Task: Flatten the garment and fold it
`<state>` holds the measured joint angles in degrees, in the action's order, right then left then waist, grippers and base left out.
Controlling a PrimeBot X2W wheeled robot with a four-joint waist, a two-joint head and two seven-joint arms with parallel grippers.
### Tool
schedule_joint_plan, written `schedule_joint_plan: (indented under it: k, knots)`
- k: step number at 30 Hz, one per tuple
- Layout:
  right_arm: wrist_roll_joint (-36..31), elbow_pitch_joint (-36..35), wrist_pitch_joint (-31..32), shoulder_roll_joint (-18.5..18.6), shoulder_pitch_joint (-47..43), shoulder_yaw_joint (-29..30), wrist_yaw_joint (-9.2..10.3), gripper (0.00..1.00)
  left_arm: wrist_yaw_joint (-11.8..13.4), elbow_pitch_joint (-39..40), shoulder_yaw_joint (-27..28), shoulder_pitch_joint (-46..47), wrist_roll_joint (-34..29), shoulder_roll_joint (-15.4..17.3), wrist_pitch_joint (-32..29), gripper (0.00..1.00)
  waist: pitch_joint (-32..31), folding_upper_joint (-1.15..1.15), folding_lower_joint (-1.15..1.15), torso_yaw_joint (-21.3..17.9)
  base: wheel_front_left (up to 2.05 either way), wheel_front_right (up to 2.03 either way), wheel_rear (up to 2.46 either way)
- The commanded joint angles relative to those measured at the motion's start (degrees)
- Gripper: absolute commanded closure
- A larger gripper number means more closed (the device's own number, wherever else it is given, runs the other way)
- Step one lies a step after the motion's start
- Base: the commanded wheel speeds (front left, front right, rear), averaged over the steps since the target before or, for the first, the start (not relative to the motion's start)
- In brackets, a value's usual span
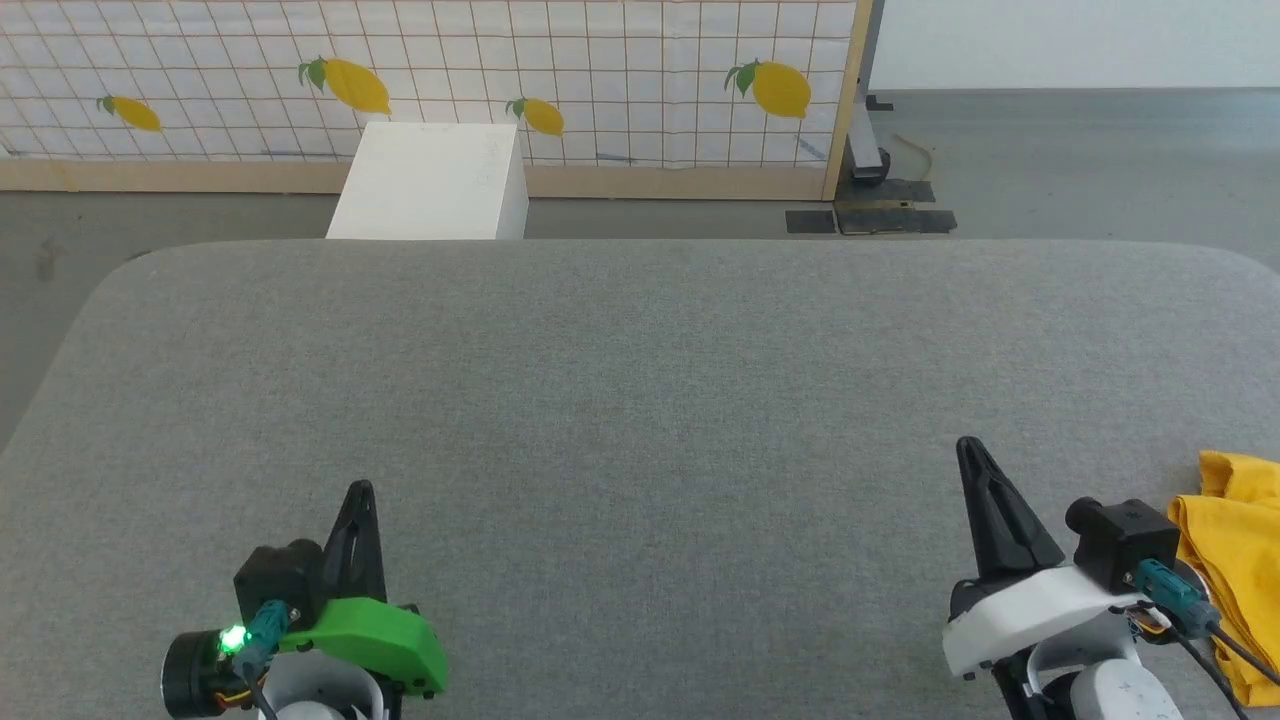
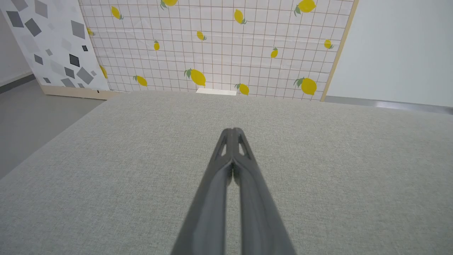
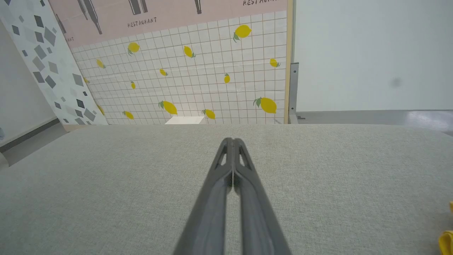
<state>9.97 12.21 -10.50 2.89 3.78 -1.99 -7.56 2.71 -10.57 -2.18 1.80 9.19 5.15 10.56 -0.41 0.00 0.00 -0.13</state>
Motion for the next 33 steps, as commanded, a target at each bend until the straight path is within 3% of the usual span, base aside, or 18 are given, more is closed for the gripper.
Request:
schedule_joint_plan:
  k: [1, 33]
  knots:
    - [-0.87, -0.70, 0.48, -0.01, -0.74, 0.19, 0.02, 1.00, -0.27, 0.48, 0.25, -0.50, -0.57, -0.32, -0.51, 1.00, 0.01, 0.00, 0.00, 0.00, 0.00, 0.00, 0.00]
    - [-4.21, -4.93, 4.17, -0.01, -1.86, 0.86, 0.04, 1.00, -1.17, 4.19, 0.96, -0.98, -3.74, -1.04, -4.20, 1.00, 0.16, 0.00, 0.00, 0.05, 0.00, 0.00, 0.00]
